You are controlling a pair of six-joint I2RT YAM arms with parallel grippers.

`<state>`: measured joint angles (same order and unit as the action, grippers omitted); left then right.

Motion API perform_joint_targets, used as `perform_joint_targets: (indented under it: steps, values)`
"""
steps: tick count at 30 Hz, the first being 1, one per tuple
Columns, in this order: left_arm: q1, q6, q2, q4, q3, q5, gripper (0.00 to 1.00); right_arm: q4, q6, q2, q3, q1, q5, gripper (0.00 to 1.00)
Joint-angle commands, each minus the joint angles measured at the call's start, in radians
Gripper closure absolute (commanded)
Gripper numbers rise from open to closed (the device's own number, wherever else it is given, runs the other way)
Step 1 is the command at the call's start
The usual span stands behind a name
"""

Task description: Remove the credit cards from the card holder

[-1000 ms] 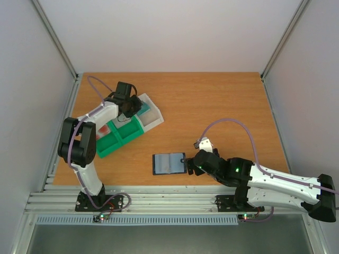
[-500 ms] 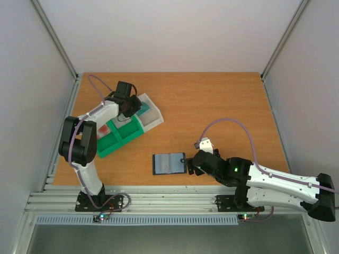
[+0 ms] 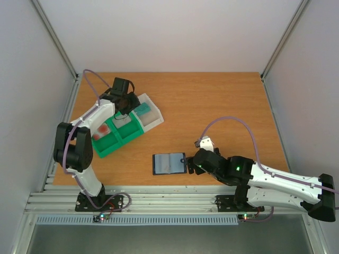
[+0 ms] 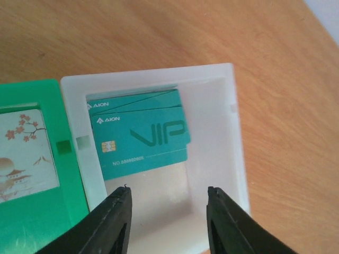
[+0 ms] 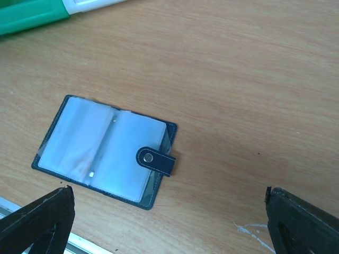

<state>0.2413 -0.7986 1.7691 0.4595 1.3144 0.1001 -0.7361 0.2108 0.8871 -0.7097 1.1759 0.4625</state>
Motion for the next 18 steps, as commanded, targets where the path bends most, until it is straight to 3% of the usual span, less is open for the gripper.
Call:
perform_joint_targets:
  steps: [1,8,13,18]
  values:
    - [-0.006,0.036,-0.094,0.014,-0.001,0.012,0.54,-0.022,0.035,-0.022,-0.043,-0.006,-0.012,0.01]
    - [-0.004,0.102,-0.196,0.127,-0.028,0.122,0.23,0.035,0.044,-0.088,-0.013,-0.005,-0.109,0.02]
    - [-0.004,0.140,-0.352,0.155,-0.125,0.199,0.20,0.047,0.059,-0.075,-0.024,-0.005,-0.132,0.01]
    - [0.006,0.176,-0.486,0.215,-0.228,0.278,0.22,0.096,0.048,-0.001,-0.026,-0.006,-0.209,0.02]
